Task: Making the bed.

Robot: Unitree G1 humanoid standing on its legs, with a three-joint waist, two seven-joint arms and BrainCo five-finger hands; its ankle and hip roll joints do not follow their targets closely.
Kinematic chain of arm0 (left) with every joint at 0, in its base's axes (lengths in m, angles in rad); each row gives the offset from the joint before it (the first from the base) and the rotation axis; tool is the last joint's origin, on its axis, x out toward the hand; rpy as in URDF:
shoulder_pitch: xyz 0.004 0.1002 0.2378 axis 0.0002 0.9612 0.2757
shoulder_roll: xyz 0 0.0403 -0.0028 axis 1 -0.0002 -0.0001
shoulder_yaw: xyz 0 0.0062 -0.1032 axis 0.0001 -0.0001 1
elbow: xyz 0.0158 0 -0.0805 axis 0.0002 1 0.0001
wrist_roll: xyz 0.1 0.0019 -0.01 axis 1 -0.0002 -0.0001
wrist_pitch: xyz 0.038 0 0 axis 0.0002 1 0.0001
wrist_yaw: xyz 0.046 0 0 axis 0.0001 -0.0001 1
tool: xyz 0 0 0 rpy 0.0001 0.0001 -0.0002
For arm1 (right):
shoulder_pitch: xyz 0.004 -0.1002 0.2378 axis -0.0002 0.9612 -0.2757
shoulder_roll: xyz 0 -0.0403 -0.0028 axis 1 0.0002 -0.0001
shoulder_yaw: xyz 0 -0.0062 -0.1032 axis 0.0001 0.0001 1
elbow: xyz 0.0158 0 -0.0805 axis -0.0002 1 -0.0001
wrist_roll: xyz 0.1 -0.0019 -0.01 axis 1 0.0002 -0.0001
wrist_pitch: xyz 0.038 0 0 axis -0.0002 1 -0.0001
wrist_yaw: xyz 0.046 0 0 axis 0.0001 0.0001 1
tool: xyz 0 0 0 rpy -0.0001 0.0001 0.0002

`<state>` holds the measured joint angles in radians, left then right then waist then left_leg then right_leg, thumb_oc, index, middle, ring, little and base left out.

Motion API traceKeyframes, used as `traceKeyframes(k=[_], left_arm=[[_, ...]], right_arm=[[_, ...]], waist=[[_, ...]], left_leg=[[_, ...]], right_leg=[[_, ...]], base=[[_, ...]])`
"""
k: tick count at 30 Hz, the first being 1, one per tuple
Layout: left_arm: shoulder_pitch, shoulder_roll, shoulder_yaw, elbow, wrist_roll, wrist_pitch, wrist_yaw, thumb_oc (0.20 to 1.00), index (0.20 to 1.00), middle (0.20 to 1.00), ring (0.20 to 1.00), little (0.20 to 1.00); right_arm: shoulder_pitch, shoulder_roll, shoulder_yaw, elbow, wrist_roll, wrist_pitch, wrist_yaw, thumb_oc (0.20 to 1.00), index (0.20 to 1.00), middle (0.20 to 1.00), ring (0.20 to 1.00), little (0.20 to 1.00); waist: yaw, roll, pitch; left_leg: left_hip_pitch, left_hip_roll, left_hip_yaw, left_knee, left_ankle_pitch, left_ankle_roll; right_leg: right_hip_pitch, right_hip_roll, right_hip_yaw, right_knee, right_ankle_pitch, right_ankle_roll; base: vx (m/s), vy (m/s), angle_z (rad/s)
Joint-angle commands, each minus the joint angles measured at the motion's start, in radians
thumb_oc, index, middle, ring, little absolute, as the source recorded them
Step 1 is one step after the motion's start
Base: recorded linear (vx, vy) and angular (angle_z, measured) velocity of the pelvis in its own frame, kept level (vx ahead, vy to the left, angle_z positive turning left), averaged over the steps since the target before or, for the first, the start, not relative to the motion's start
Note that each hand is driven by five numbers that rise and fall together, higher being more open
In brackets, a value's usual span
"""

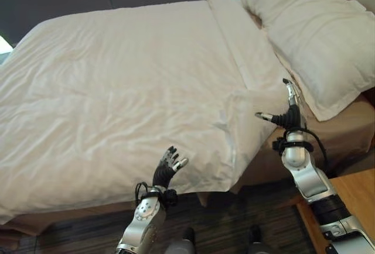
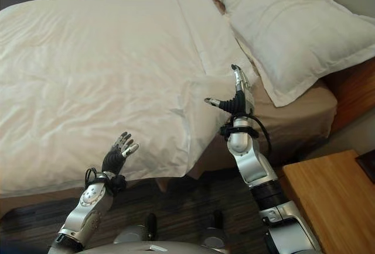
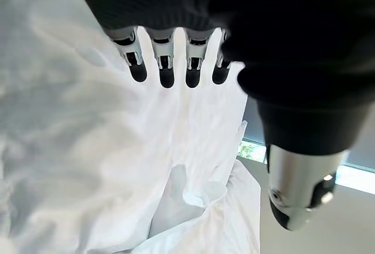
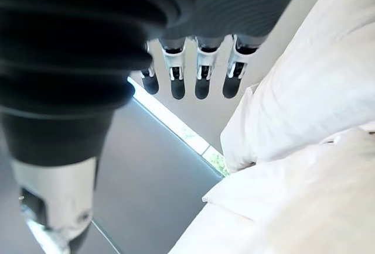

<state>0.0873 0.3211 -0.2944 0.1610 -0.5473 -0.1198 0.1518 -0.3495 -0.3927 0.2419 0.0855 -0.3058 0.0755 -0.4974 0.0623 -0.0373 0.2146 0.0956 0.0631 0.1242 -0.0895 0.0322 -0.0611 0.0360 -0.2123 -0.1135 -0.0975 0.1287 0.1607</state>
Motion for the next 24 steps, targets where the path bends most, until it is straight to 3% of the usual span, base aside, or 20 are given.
traceKeyframes(k=[1,14,15,17,19,24], left_arm=[[-0.033,-0.006,-0.032,-0.041,-0.013,-0.032,-0.010,1.000,1.000,1.000,1.000,1.000],[-0.038,-0.017,-0.030,-0.030,0.011,-0.028,-0.021,1.000,1.000,1.000,1.000,1.000],[-0.066,0.252,0.398,0.073,0.350,-0.024,0.004,1.000,1.000,1.000,1.000,1.000],[-0.063,0.274,0.419,0.042,0.389,-0.029,0.012,1.000,1.000,1.000,1.000,1.000],[-0.060,0.278,0.460,0.012,0.366,-0.034,0.020,1.000,1.000,1.000,1.000,1.000],[-0.061,0.256,0.515,-0.026,0.319,-0.067,0.048,1.000,1.000,1.000,1.000,1.000]], right_arm=[[-0.083,-0.027,-0.005,0.022,-0.009,-0.021,-0.031,1.000,1.000,1.000,1.000,1.000],[-0.034,-0.061,-0.032,0.026,0.003,-0.029,-0.001,1.000,1.000,1.000,1.000,1.000],[0.272,-0.037,-0.238,0.235,0.377,-0.156,0.268,1.000,1.000,1.000,1.000,1.000],[0.255,-0.047,-0.249,0.221,0.376,-0.161,0.258,1.000,1.000,1.000,1.000,1.000],[0.242,-0.065,-0.271,0.187,0.359,-0.157,0.252,1.000,1.000,1.000,1.000,1.000],[0.217,-0.116,-0.304,0.138,0.359,-0.153,0.248,1.000,1.000,1.000,1.000,1.000]], waist=[[0.014,0.017,-0.041],[-0.002,0.030,-0.050],[-0.121,-0.019,0.024],[-0.117,-0.022,0.032],[-0.101,-0.032,0.043],[-0.096,-0.057,0.004]], left_leg=[[0.003,-0.010,-0.033,0.014,-0.066,0.026],[-0.005,-0.002,-0.025,0.002,-0.063,0.011],[-0.124,0.127,0.059,0.037,0.007,-0.050],[-0.105,0.109,0.053,0.029,-0.002,-0.043],[-0.097,0.102,0.052,0.028,-0.011,-0.041],[-0.072,0.109,0.075,0.009,-0.014,-0.045]], right_leg=[[0.068,0.120,-0.072,0.037,-0.180,-0.081],[0.080,0.106,-0.096,0.013,-0.171,-0.064],[-0.031,0.062,0.125,0.098,-0.210,-0.039],[-0.042,0.078,0.118,0.090,-0.198,-0.047],[-0.059,0.080,0.066,0.074,-0.183,-0.045],[-0.032,0.059,0.072,0.011,-0.136,-0.027]], base=[[0.07,0.014,0.00],[0.04,0.025,0.07],[0.06,0.043,-0.01],[0.06,0.038,0.00],[0.00,-0.050,-0.13],[0.09,-0.085,-0.03]])
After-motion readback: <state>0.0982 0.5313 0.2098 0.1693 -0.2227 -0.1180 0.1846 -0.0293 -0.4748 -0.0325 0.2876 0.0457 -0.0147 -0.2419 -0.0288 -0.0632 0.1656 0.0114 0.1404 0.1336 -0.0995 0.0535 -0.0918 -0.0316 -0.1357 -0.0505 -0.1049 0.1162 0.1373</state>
